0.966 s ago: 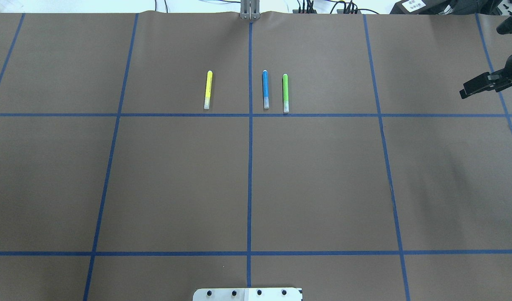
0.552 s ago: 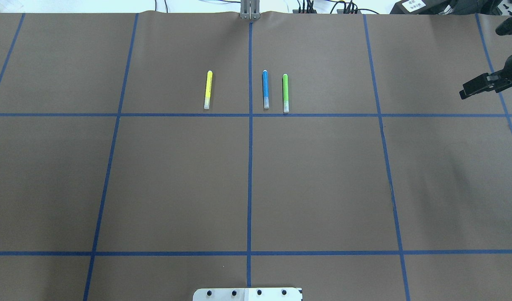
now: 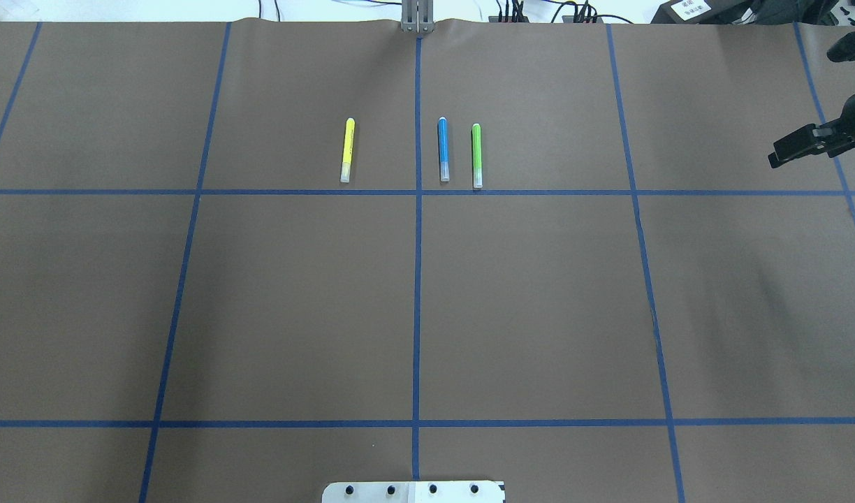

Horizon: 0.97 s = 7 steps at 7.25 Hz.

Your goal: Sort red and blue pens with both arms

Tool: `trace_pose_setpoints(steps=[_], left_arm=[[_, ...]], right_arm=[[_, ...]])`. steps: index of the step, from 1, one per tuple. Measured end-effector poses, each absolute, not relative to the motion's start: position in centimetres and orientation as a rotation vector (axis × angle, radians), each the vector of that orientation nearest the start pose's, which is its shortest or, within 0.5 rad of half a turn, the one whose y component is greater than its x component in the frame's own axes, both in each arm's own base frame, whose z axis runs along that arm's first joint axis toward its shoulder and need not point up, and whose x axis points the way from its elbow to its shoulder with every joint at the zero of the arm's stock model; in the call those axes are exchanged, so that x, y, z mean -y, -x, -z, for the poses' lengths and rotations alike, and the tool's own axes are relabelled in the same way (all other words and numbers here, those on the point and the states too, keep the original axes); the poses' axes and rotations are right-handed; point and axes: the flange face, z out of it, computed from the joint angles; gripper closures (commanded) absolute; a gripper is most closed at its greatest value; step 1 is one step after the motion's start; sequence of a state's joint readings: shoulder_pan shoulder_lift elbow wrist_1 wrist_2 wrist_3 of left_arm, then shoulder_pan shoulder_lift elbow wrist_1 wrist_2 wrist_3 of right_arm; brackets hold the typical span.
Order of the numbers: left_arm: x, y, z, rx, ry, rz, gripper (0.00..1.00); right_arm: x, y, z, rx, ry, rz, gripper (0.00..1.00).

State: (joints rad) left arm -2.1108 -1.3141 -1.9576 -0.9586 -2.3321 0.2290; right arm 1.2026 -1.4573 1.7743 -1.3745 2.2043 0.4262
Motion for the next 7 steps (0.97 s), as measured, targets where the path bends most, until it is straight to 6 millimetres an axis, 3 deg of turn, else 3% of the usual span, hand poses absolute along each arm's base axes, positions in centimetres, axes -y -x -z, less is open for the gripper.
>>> trace_pose_setpoints(steps=[2,4,5,7], left_arm=[[32.4,18.3,-59.8,-0.786,-0.013,0.193,0.00],[37.4,14.7,-56.8,-0.762,-0.095,0.022,0.00],[39.1,13.3,-55.6,-0.765,-0.146,-0.043,0.00],[41.0,11.8,-54.8,-0.780,-0.223,-0.112,0.00]], right_arm=[[53.6,13.2,-48.3,0.768,-0.203,0.085,0.00],[53.5,14.5,-47.1,0.788,-0.189,0.059,0.00],[53.8,16.0,-45.6,0.809,-0.180,0.037,0.00],[54.5,20.9,-40.9,0.865,-0.145,-0.030,0.00]])
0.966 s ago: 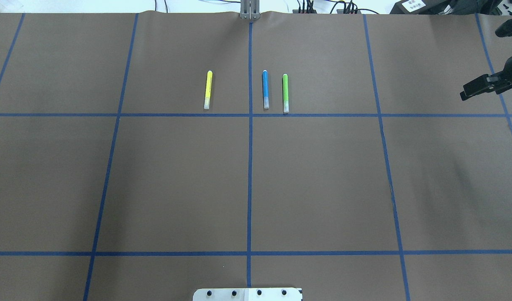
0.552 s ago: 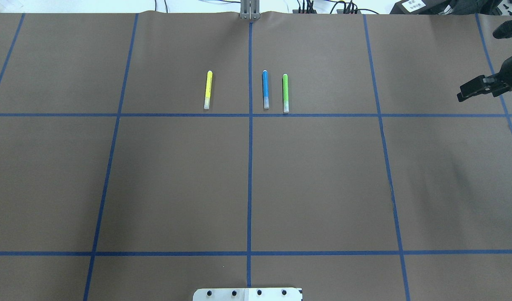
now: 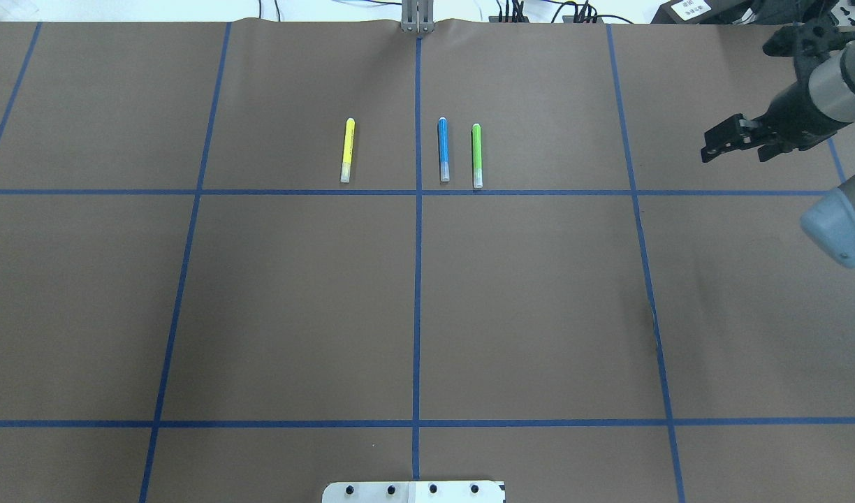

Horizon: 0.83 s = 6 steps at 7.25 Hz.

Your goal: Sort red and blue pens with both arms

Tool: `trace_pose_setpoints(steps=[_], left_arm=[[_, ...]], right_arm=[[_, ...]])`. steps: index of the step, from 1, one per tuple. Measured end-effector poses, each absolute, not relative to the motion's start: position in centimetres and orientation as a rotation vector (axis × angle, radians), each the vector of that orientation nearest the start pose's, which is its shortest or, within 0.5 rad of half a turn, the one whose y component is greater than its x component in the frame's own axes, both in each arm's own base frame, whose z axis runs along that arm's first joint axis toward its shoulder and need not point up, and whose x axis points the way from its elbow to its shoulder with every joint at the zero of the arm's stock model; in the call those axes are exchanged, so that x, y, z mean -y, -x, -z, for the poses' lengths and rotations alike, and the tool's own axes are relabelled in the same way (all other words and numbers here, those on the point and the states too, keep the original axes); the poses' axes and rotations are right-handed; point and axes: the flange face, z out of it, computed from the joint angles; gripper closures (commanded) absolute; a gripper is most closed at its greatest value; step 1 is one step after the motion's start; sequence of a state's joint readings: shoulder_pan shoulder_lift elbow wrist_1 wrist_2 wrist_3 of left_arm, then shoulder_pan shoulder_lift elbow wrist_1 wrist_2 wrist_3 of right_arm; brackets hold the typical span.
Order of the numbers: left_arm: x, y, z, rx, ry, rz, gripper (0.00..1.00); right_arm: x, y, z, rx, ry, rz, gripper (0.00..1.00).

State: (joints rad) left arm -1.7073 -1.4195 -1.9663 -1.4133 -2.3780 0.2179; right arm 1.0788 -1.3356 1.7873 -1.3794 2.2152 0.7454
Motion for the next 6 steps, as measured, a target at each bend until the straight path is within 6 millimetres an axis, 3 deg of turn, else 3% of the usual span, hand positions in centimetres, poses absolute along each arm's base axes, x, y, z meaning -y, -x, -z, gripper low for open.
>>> trace_pose_setpoints(steps=[3,4,6], left_arm=[[41.2,11.3,-55.2,-0.773,-0.227,-0.138,0.00],[41.2,11.1,-55.7,-0.772,-0.216,-0.138,0.00],[41.1,11.0,-56.3,-0.773,-0.203,-0.135,0.00]], right_arm=[[54.9,30.5,-33.6,0.913,-0.076,-0.112,0.00],[55.9,34.3,-30.7,0.897,-0.046,-0.150,0.00],[60.0,41.2,-25.6,0.836,0.014,-0.192,0.00]])
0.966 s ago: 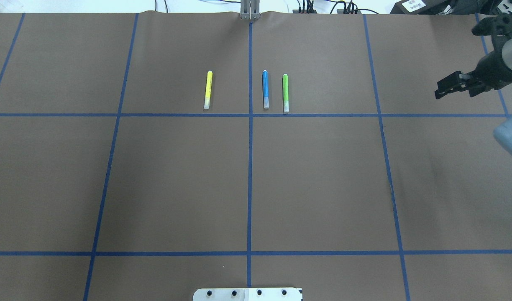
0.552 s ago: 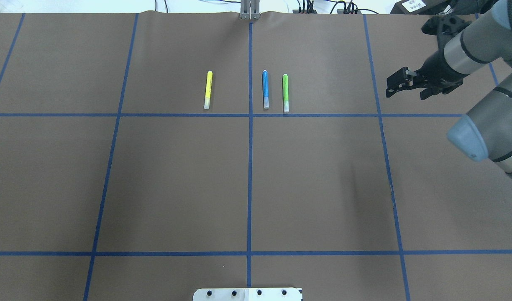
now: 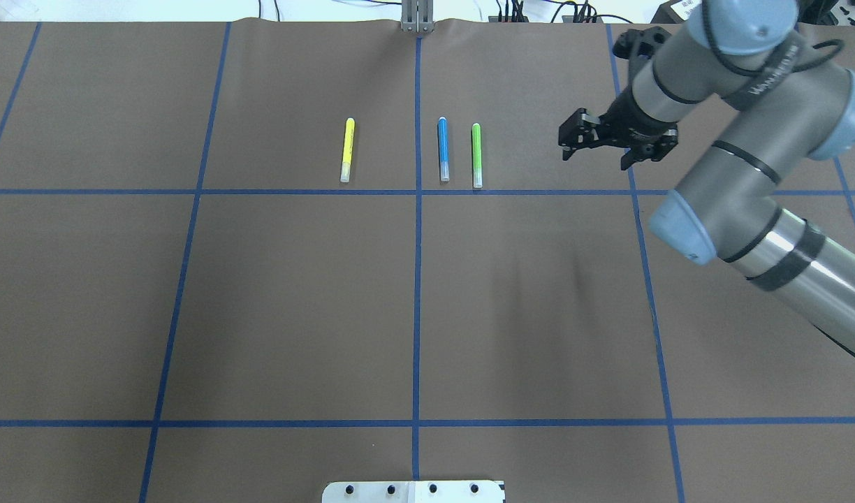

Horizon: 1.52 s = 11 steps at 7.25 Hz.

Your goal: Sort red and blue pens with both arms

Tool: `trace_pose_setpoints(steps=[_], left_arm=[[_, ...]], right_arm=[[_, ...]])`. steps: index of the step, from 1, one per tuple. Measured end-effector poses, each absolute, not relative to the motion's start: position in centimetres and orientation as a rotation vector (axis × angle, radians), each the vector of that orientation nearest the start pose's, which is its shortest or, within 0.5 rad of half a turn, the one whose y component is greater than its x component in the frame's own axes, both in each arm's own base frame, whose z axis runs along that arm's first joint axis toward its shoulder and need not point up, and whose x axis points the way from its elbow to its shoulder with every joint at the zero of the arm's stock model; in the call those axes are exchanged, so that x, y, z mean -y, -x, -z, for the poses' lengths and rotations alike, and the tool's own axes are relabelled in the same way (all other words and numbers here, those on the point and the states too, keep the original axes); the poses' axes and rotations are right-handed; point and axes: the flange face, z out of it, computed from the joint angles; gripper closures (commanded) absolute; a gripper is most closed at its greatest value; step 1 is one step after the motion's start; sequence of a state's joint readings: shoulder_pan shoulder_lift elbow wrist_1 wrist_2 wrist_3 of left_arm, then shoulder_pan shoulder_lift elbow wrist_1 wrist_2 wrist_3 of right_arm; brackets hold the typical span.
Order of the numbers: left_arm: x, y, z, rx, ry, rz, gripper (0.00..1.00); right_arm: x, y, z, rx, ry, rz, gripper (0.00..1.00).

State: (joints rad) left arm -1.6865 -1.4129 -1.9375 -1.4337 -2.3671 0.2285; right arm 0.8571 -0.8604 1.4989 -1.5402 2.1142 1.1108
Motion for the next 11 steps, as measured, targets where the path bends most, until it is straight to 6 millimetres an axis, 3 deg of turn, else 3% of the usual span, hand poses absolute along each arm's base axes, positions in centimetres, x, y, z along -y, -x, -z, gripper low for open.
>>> trace_pose_setpoints(steps=[2,4,5,6,8,11], left_arm=[[41.0,11.0,-56.6,-0.774,-0.197,-0.132,0.00],[41.1,11.0,-57.2,-0.777,-0.185,-0.126,0.00],[41.1,11.0,-57.6,-0.779,-0.178,-0.123,0.00],[41.1,11.0,-57.8,-0.780,-0.175,-0.121,0.00],[41.1,11.0,-58.4,-0.782,-0.164,-0.116,0.00],[41.2,11.0,-58.8,-0.783,-0.158,-0.113,0.00]], right_arm=[[64.1,47.3,-21.6,0.790,0.046,-0.194,0.00],[65.6,52.1,-19.4,0.777,0.042,-0.176,0.02],[65.9,54.2,-19.4,0.773,0.045,-0.170,0.03],[65.9,56.0,-20.1,0.765,0.046,-0.164,0.10],[66.0,58.5,-20.5,0.758,0.035,-0.153,0.58],[65.4,59.7,-21.1,0.761,0.034,-0.135,0.60]])
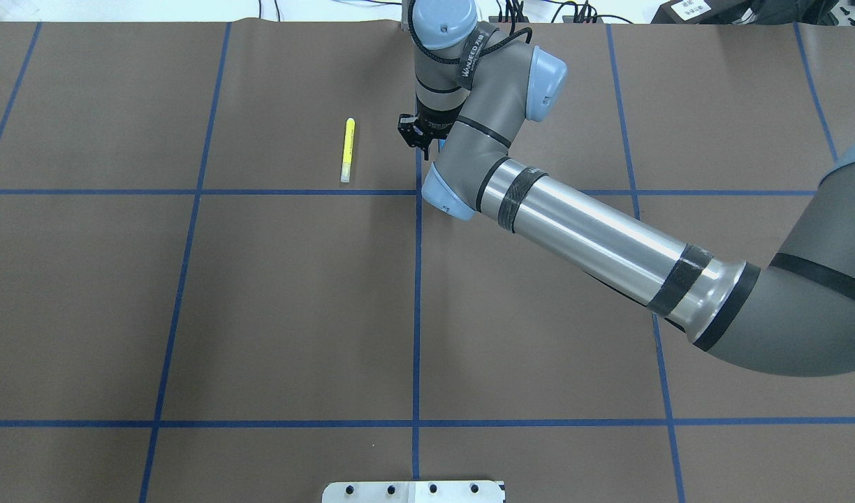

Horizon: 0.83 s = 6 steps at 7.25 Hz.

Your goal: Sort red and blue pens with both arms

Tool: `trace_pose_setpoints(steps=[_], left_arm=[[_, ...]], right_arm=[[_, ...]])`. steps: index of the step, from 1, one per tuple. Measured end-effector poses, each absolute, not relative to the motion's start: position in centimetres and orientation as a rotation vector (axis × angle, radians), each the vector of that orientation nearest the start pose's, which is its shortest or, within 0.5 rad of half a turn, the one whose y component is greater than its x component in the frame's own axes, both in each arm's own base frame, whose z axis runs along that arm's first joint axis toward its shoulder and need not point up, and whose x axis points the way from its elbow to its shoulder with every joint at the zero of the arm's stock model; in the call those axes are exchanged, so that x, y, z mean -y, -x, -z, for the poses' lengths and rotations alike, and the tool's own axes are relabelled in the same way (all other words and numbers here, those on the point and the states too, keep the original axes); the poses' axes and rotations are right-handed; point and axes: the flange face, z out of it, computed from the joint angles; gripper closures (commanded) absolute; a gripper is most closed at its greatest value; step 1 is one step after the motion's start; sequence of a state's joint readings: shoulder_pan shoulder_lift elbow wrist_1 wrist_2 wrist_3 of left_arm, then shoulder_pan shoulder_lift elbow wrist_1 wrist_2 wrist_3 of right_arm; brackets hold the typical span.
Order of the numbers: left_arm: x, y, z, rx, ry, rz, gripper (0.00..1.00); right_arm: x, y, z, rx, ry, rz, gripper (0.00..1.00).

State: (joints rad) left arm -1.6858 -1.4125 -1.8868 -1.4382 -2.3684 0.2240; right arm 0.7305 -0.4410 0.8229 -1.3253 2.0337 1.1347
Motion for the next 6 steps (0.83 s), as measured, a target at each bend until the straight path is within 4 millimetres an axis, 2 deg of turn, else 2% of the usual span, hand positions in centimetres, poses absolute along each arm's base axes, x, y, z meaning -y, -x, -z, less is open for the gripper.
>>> trace_pose_setpoints(steps=[3,6], left_arm=[[41.2,11.0,-58.8,-0.783,-0.157,-0.113,0.00],[41.1,11.0,-58.9,-0.783,-0.155,-0.113,0.00]], right_arm=[[65.0,60.1,-22.0,0.756,0.042,-0.117,0.56],[64.3,60.7,-22.9,0.750,0.047,-0.098,0.57]])
